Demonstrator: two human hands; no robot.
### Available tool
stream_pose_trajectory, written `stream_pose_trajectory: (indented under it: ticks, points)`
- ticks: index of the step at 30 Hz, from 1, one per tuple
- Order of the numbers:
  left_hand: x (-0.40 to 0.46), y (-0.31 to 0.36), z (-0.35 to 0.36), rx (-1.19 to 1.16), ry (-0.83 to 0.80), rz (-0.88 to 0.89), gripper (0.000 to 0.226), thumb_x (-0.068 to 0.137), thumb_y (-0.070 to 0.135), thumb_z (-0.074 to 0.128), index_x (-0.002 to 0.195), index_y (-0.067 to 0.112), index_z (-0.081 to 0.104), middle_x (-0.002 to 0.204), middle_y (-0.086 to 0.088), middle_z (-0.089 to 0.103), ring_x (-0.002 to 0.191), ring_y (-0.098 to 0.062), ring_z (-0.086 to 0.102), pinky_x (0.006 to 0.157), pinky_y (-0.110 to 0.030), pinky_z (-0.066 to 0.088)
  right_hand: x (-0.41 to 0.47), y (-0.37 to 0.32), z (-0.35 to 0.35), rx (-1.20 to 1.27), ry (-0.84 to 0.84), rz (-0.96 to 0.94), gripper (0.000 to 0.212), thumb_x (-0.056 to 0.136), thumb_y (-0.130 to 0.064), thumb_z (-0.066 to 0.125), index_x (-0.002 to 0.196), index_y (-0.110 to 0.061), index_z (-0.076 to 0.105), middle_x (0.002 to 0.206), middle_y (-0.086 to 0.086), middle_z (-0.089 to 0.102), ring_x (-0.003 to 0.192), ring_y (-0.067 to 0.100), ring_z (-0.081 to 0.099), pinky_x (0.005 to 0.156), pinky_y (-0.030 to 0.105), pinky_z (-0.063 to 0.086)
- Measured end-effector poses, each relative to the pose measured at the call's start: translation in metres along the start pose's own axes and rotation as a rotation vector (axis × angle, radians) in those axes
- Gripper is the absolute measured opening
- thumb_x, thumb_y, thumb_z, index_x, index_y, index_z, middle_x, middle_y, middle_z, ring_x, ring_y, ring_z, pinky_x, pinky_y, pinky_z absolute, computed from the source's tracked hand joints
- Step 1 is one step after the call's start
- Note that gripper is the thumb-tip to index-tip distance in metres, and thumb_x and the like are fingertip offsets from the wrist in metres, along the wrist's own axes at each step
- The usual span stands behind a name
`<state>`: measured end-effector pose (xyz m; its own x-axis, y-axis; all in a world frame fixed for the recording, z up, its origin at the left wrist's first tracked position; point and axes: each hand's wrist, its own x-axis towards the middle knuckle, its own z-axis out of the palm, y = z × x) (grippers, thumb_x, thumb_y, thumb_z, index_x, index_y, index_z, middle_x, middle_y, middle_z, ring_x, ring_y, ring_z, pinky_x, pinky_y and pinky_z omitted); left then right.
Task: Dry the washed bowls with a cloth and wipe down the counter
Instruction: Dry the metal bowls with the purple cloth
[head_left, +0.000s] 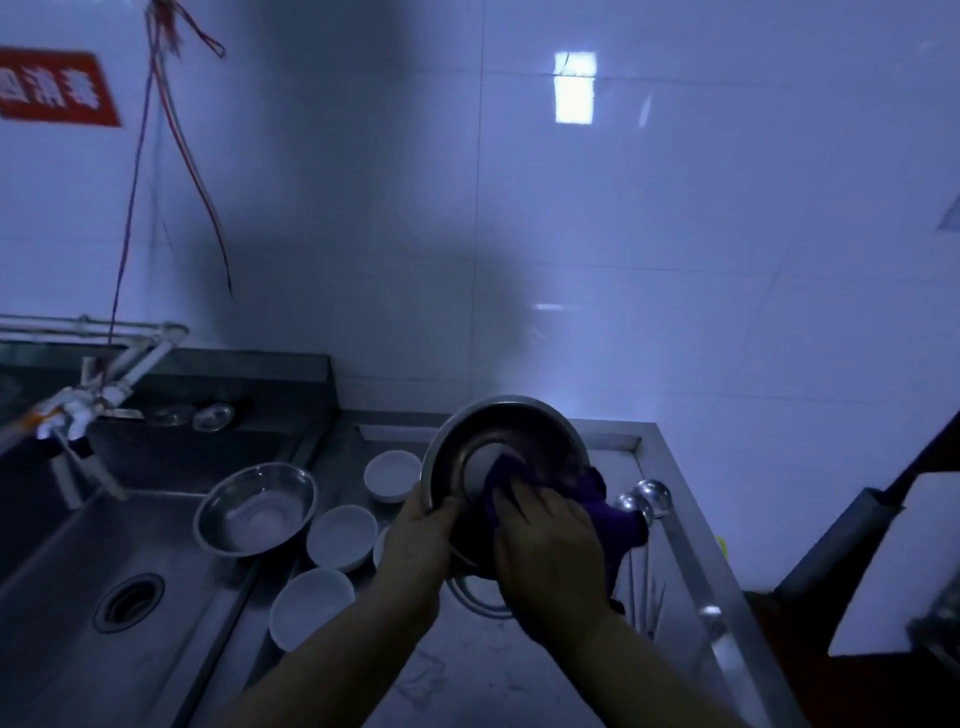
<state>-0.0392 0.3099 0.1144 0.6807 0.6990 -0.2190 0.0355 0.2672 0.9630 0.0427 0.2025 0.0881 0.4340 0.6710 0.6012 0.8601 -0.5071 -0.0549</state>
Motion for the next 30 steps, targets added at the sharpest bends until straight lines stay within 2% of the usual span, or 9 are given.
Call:
stream_pose_trajectory:
  ticks: [3, 6, 8, 12, 15, 20, 24, 26, 30]
  points:
    - [0.005, 0.003, -0.004, -0.027, -0.018, -0.034, 0.019, 0.095, 0.020, 0.050, 0.108, 0.028, 0.060, 0.094, -0.005, 0.073, 0.083, -0.021, 0.071, 0.068, -0.036, 0.059, -0.002, -0.035, 0.003, 0.242, -0.052, 0.067, 0.043, 0.077, -0.025, 0.049, 0.116, -0.017, 0.066, 0.113, 0.003, 0.067, 0.087, 0.017, 0.063, 0.075, 0.027, 0.050]
    - [0.015, 0.013, -0.015, -0.025, -0.029, -0.033, 0.018, 0.097, 0.020, 0.046, 0.100, 0.031, 0.060, 0.087, 0.002, 0.072, 0.077, -0.012, 0.070, 0.055, -0.019, 0.053, 0.003, -0.053, 0.010, 0.351, -0.049, 0.034, 0.059, 0.075, -0.029, 0.058, 0.133, -0.019, 0.053, 0.126, -0.001, 0.061, 0.104, 0.008, 0.059, 0.091, 0.018, 0.042]
    - [0.021, 0.024, -0.028, 0.031, -0.024, -0.025, 0.017, 0.097, 0.019, 0.047, 0.098, 0.030, 0.060, 0.090, 0.000, 0.070, 0.082, -0.017, 0.068, 0.058, -0.026, 0.053, 0.006, -0.050, 0.016, 0.287, -0.062, -0.102, 0.067, 0.072, -0.032, 0.062, 0.137, -0.018, 0.049, 0.134, 0.001, 0.056, 0.112, 0.011, 0.056, 0.093, 0.021, 0.042]
    - [0.029, 0.048, -0.056, 0.179, -0.115, 0.066, 0.017, 0.092, 0.008, 0.051, 0.090, 0.019, 0.064, 0.089, -0.016, 0.070, 0.079, -0.036, 0.068, 0.061, -0.050, 0.058, 0.023, -0.011, 0.022, 0.009, 0.027, -0.487, 0.038, 0.080, -0.029, 0.066, 0.116, -0.017, 0.068, 0.116, 0.003, 0.067, 0.100, 0.023, 0.065, 0.074, 0.031, 0.049]
    - [0.041, 0.066, -0.075, 0.307, -0.146, 0.103, 0.024, 0.078, -0.005, 0.054, 0.079, 0.015, 0.066, 0.079, -0.020, 0.069, 0.067, -0.034, 0.068, 0.053, -0.044, 0.058, 0.051, 0.010, 0.015, -0.100, 0.036, -0.647, 0.034, 0.077, -0.029, 0.075, 0.108, -0.016, 0.071, 0.110, 0.003, 0.070, 0.098, 0.025, 0.065, 0.080, 0.032, 0.050]
    - [0.061, 0.078, -0.086, 0.366, -0.126, 0.182, 0.023, 0.068, 0.008, 0.054, 0.084, 0.019, 0.067, 0.080, -0.011, 0.071, 0.078, -0.032, 0.066, 0.073, -0.050, 0.054, 0.063, -0.031, 0.026, -0.114, 0.119, -0.422, 0.034, 0.068, -0.022, 0.072, 0.102, -0.017, 0.074, 0.107, 0.003, 0.071, 0.094, 0.025, 0.067, 0.080, 0.034, 0.051]
    - [0.070, 0.078, -0.082, 0.268, -0.191, 0.132, 0.024, 0.089, 0.009, 0.050, 0.083, 0.025, 0.067, 0.071, -0.001, 0.071, 0.071, -0.023, 0.066, 0.060, -0.036, 0.053, 0.068, -0.087, 0.048, 0.052, 0.226, -0.165, 0.040, 0.083, -0.018, 0.061, 0.123, -0.014, 0.064, 0.128, 0.009, 0.061, 0.107, 0.023, 0.063, 0.073, 0.032, 0.051]
    - [0.075, 0.086, -0.086, 0.322, -0.232, 0.146, 0.024, 0.089, 0.005, 0.049, 0.083, 0.022, 0.066, 0.067, 0.001, 0.069, 0.069, -0.022, 0.065, 0.063, -0.039, 0.055, 0.070, -0.087, 0.050, 0.074, 0.282, -0.210, 0.040, 0.087, -0.017, 0.061, 0.127, -0.015, 0.061, 0.133, 0.008, 0.057, 0.113, 0.021, 0.060, 0.072, 0.031, 0.049]
    - [0.077, 0.123, -0.098, 0.563, -0.366, 0.248, 0.029, 0.064, 0.011, 0.057, 0.085, 0.025, 0.070, 0.073, 0.002, 0.072, 0.071, -0.022, 0.067, 0.068, -0.037, 0.056, 0.073, -0.042, 0.027, -0.111, 0.192, -0.589, 0.029, 0.087, -0.019, 0.063, 0.115, -0.021, 0.069, 0.117, 0.005, 0.067, 0.101, 0.025, 0.066, 0.072, 0.032, 0.052]
